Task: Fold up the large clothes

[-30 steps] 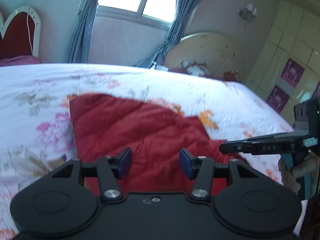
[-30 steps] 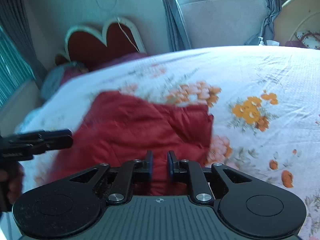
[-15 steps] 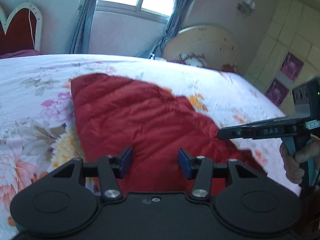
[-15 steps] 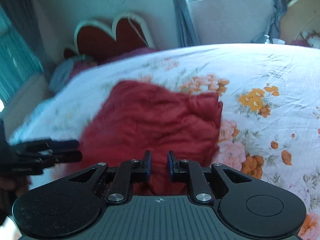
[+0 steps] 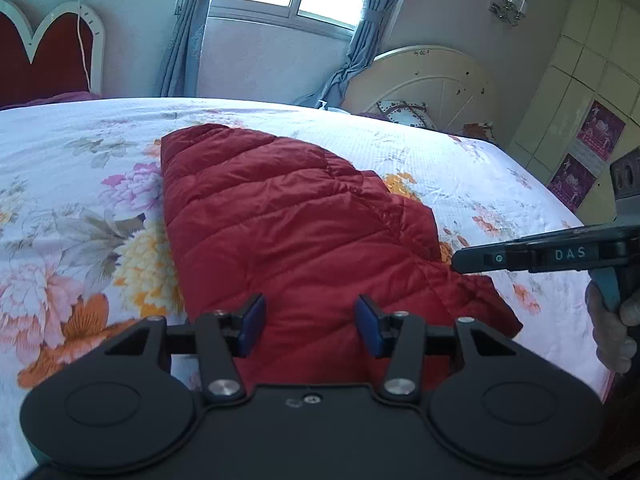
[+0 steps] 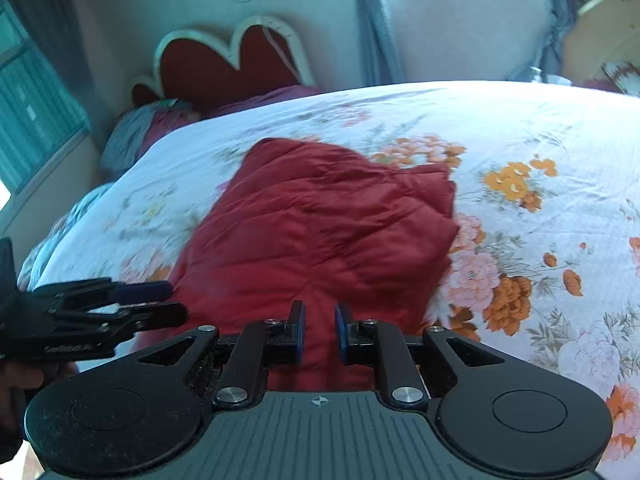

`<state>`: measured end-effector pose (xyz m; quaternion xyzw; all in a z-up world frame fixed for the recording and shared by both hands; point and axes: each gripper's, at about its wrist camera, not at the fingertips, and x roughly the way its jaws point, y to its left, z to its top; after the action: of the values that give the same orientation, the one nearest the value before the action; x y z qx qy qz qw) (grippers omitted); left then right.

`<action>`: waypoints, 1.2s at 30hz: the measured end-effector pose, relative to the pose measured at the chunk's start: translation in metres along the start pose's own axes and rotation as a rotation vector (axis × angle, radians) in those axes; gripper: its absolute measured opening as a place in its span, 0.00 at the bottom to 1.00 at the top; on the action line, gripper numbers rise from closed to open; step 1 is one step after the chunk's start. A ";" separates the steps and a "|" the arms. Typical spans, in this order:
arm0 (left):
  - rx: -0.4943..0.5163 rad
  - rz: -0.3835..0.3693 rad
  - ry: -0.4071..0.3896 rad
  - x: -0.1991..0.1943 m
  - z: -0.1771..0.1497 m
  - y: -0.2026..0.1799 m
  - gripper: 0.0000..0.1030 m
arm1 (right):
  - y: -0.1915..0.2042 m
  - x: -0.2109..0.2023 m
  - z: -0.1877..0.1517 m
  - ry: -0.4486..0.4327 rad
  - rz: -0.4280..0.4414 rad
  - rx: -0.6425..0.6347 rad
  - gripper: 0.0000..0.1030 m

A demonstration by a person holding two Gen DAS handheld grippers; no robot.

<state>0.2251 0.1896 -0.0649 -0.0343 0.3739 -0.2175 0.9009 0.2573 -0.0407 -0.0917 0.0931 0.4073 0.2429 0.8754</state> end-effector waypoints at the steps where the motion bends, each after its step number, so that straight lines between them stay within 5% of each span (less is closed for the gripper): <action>1: -0.001 0.011 0.001 -0.002 -0.002 -0.003 0.46 | 0.005 -0.001 -0.002 0.006 0.011 -0.009 0.15; 11: 0.052 0.088 0.018 0.006 -0.013 -0.015 0.47 | 0.012 0.021 -0.027 0.107 -0.038 -0.073 0.15; 18: 0.017 0.060 0.009 -0.015 -0.021 -0.016 0.46 | 0.015 -0.009 -0.035 0.052 -0.018 -0.079 0.15; 25: -0.011 0.089 0.027 -0.013 -0.040 -0.014 0.47 | 0.000 0.013 -0.051 0.121 -0.019 -0.024 0.15; 36: -0.019 0.145 0.017 -0.017 -0.040 -0.021 0.46 | 0.002 0.003 -0.053 0.078 -0.015 -0.017 0.15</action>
<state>0.1792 0.1819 -0.0780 -0.0138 0.3849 -0.1485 0.9108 0.2175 -0.0393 -0.1272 0.0729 0.4398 0.2431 0.8615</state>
